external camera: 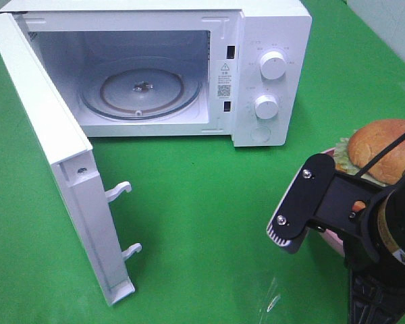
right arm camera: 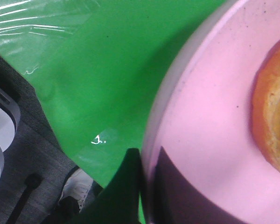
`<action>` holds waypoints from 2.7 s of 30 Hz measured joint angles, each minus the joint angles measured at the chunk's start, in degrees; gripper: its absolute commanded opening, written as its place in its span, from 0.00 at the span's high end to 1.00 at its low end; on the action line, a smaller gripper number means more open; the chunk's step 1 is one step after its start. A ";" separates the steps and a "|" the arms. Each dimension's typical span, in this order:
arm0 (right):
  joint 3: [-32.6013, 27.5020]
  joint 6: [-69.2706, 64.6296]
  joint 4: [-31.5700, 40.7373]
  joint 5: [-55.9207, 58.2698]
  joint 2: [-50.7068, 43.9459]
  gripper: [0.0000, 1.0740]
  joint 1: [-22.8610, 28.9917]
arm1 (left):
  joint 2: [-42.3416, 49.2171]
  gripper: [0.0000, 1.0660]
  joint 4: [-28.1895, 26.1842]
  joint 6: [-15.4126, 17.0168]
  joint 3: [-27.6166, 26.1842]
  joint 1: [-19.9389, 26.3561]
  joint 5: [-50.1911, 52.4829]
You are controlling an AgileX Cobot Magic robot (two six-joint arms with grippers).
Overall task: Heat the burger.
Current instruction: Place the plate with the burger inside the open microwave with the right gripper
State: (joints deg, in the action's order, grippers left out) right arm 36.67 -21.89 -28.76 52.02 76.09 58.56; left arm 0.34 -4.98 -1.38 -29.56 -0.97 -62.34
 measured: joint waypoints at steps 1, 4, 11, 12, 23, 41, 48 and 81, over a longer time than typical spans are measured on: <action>0.00 0.00 0.00 0.00 0.00 1.00 0.00 | 0.00 0.08 0.00 0.00 0.00 0.00 0.00; 0.00 0.00 -0.46 0.00 0.00 1.00 2.18 | 0.00 0.08 0.00 0.00 0.00 0.00 0.00; 0.00 0.00 -1.78 0.06 0.00 1.00 4.93 | 0.00 0.08 0.00 0.00 0.00 0.00 0.00; 0.00 0.00 -1.78 0.06 0.00 1.00 4.93 | 0.00 0.08 0.00 0.00 0.00 0.00 0.00; 0.00 0.57 -5.84 0.06 0.00 1.00 6.30 | 0.00 0.08 0.00 0.00 0.00 0.00 0.00; -0.23 13.87 -10.31 -9.05 0.00 1.00 6.30 | 0.00 0.08 0.00 0.00 0.00 0.00 0.00; -0.29 21.89 -10.43 -10.49 0.00 0.99 6.30 | 0.00 0.08 0.00 0.00 0.00 0.00 0.00; -0.34 77.29 10.71 -27.79 0.06 0.99 -14.78 | 0.00 0.08 0.00 0.00 0.00 0.00 0.00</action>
State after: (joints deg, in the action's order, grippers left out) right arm 36.33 55.41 -18.05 24.24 76.15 43.77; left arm 0.34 -4.98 -1.38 -29.56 -0.97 -62.34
